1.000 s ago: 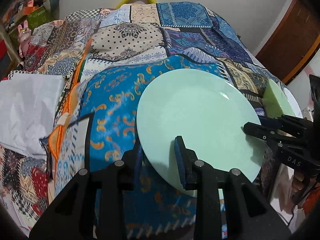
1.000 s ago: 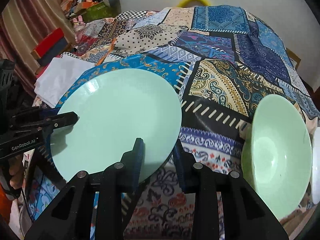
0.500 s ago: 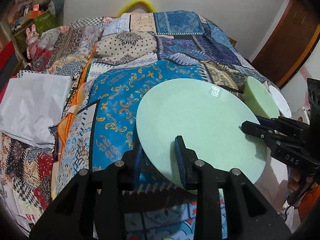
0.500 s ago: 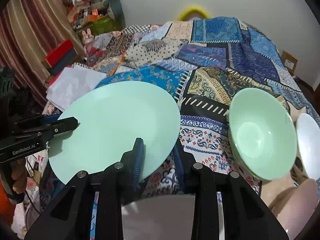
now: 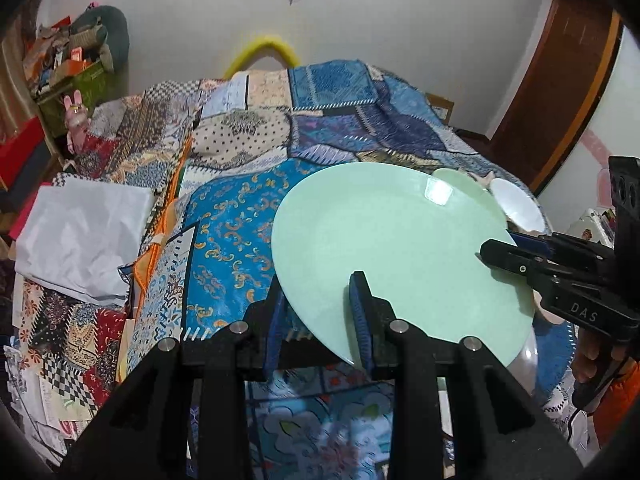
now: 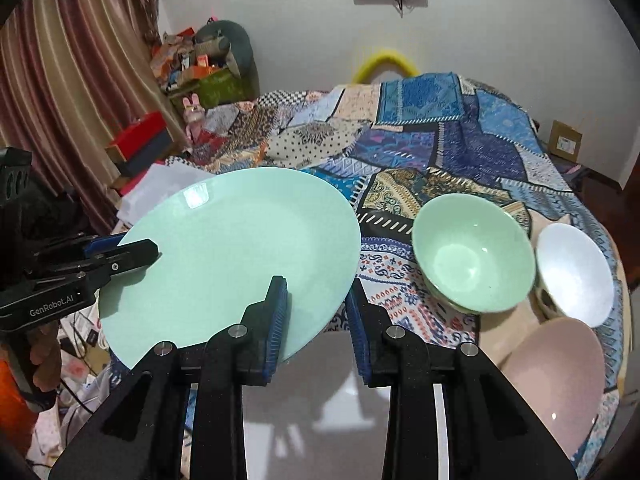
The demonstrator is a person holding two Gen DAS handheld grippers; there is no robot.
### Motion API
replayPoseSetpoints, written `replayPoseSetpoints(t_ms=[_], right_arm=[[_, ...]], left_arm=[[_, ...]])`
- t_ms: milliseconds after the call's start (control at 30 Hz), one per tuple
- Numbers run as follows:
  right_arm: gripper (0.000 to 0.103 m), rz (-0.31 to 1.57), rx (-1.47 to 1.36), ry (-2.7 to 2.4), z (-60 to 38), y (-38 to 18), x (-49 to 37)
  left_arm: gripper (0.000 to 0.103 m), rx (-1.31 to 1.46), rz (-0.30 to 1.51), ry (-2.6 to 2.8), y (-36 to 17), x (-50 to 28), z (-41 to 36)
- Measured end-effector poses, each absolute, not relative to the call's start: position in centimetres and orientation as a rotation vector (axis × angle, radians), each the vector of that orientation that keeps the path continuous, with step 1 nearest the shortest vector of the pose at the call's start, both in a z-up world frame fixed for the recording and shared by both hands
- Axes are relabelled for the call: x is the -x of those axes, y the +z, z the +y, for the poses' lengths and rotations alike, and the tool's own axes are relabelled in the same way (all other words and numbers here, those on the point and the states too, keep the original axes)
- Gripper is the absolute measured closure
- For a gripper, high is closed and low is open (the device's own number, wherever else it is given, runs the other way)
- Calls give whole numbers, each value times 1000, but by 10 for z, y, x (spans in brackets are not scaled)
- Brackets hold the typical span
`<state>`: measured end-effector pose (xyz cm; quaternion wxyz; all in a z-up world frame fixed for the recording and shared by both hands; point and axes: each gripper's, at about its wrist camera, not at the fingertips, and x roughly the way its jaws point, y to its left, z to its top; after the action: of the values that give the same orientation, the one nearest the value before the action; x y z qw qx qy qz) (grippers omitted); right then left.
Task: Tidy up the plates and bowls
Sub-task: 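Carry the pale green plate with both tools toward the white plate stack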
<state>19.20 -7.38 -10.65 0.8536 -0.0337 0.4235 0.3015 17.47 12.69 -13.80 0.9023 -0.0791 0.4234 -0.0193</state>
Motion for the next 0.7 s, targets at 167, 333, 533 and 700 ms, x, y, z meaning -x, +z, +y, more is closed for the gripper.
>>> replayPoseSetpoints(t_ms=[167,333,533,700], right_arm=[[76,867,48,633,-92,-99,-180],[76,845,25,622,-111,-95,-167],[76,833,3,604,-131,-94,-156],[76,832,-8,584,-145,-95,-147]], left_arm=[[72,148,853,-46,-124,-159,111],[72,134,842,-58,-114,-144,92],[72,122,839,-80,-109,-133,72],[72,117,838,-104,-110,-125,55]])
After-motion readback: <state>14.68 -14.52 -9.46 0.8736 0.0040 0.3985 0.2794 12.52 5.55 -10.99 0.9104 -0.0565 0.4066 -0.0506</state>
